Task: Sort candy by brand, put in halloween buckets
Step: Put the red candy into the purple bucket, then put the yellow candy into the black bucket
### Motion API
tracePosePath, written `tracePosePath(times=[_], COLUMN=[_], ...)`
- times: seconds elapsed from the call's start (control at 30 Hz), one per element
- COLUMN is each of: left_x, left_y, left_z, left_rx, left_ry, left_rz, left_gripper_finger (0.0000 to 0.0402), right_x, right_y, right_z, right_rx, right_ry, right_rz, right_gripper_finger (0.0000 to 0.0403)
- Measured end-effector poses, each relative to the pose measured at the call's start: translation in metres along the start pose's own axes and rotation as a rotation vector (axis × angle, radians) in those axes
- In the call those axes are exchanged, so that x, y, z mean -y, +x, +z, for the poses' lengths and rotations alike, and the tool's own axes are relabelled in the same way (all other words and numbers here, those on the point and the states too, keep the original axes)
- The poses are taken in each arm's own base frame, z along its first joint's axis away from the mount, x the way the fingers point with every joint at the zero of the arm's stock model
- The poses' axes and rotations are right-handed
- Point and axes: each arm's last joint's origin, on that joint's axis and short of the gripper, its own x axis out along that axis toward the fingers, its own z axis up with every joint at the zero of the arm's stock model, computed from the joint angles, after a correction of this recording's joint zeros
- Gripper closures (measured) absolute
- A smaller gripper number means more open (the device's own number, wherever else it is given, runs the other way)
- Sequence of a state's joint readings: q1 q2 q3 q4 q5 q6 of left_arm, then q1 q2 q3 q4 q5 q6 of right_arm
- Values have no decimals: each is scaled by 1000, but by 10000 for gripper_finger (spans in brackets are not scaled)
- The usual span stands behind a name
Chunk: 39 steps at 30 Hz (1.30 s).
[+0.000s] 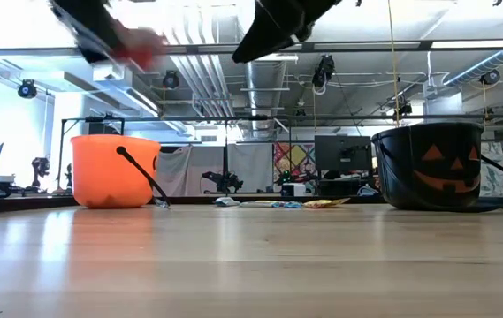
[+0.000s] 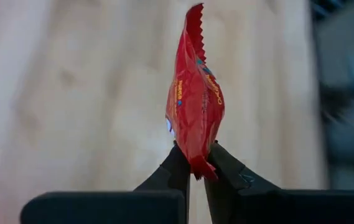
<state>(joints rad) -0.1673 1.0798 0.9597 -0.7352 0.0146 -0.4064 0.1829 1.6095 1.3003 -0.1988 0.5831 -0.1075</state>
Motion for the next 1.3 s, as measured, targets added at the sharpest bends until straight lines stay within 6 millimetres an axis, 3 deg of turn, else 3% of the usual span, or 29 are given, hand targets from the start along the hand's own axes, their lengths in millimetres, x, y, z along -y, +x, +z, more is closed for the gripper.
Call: tracePosePath(times=[0.23,0.37,0.57,0.67,0.87,1.07,1.3], left_x=[73,95,121,131,129,129,139], left_y=[-71,-86,-74,-62,-39,-22,-15], left_z=[-9,-31,-65,-73,-87,-102,-99], left_rx=[-250,-388,-607,-668,-721,-804,-785], left_ry=[-32,-20,-32,-63,-138,-199,-136], left_rz=[-48,33,22,-15,156,254,244], left_gripper_finger=[393,392,392,391,383,337,266], right_x=[4,7,14,19,30,41,57], right_y=[2,6,16,20,26,31,38], right_z=[-3,-8,-23,-27,-27,-28,-33], right_rx=[-12,-31,-66,-78,-76,-76,-101], right_ry=[-5,4,27,40,53,67,142], right_rz=[-10,-20,-44,-59,-77,-98,-137], right_gripper_finger=[210,207,206,206,206,206,206])
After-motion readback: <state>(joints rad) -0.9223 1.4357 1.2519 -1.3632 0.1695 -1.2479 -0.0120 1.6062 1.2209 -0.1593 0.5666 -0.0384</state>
